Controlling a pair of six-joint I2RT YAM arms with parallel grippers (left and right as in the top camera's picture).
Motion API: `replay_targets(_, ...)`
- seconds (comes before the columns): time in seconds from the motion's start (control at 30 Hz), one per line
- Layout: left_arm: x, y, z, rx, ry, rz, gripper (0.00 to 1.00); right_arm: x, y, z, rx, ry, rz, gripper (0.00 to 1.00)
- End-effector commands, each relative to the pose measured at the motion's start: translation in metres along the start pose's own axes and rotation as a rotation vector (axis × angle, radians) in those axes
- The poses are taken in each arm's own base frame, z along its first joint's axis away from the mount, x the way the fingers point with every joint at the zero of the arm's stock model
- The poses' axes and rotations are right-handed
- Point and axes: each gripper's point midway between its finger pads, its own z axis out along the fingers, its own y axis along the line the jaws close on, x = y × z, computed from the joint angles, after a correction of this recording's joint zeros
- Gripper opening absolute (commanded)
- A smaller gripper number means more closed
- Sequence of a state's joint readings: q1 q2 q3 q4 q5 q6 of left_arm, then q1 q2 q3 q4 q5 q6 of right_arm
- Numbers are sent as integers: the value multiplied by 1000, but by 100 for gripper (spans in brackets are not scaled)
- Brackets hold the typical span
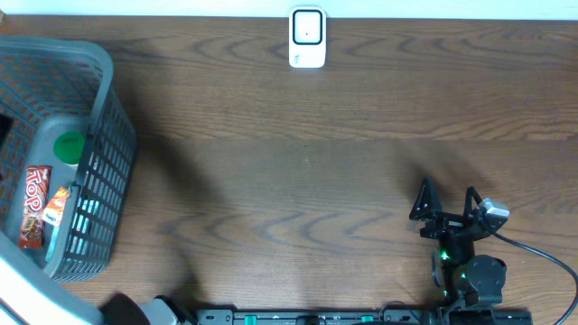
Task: Scan the item barcode
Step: 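Reach the left gripper into the basket and grasp the green-lidded Knorr jar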
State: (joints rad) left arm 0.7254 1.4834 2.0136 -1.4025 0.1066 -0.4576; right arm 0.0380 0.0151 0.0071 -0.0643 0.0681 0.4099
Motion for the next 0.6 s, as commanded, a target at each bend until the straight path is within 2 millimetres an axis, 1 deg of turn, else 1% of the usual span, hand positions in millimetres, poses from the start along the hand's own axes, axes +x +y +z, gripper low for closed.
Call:
replay_targets(0.0,-3,6,46,-80,93,3,86,1,-1,0,6,0,1,99)
replay_targets(0.07,-2,2,72,-98,145,30,86,1,-1,0,6,-1,0,99)
replay_targets(0.17,1,-9,104,-103,191,97,86,1,-1,0,6,-1,0,99)
replay_targets(0.3,4,-27,140,-82,220,225,86,1,-1,0,6,-1,1,99)
replay_targets(0.43,11,-44,163,-53,243,397,87,1,-1,0,6,-1,1,99)
replay_targets(0.5,16,-48,173,-47,262,463,87,1,-1,0,7,0,1,99)
replay_targets(0.57,20,-47,182,-52,284,488,86,1,-1,0,6,-1,1,99)
